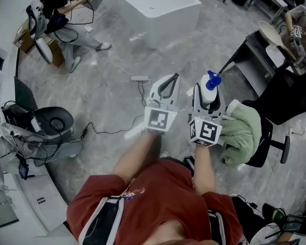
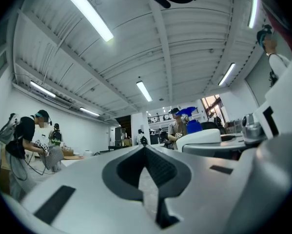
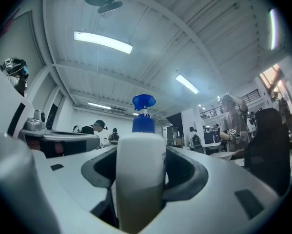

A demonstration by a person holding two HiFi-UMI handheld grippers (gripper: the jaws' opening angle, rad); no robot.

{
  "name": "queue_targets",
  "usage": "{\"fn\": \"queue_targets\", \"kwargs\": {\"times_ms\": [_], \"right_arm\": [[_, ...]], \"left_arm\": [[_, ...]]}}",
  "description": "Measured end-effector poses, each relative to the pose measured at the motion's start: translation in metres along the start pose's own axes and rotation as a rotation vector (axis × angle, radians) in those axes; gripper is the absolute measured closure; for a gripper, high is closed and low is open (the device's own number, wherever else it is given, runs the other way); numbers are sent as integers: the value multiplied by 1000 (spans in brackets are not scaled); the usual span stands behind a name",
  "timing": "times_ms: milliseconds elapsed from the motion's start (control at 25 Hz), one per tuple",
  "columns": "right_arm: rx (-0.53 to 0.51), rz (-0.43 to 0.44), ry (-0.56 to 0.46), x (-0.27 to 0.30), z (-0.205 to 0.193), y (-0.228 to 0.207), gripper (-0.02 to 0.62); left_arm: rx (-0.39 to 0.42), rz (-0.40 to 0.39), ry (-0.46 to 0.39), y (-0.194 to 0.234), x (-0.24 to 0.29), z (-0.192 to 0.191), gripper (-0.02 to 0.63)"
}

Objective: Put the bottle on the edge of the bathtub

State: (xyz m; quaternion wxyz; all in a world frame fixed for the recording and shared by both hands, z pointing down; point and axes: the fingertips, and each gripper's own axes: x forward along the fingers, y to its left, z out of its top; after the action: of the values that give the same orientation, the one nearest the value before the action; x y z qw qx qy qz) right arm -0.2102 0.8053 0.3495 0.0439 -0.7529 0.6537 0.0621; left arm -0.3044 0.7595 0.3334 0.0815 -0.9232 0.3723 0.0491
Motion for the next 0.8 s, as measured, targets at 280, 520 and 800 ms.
{"fn": "queue_targets", "kwargs": {"times_ms": [280,520,800], "right_arm": [[-33,9,1,61,-14,-4,324],[-44,7,10,137,-19,1,324],[-38,1,9,222,-25,12,325]], "left_arm": [[-24,-4,-29,31,55,-15,591],[-26,-4,-27,82,109,-25,591],[-22,-13,-38,141,171,-31,591]]}}
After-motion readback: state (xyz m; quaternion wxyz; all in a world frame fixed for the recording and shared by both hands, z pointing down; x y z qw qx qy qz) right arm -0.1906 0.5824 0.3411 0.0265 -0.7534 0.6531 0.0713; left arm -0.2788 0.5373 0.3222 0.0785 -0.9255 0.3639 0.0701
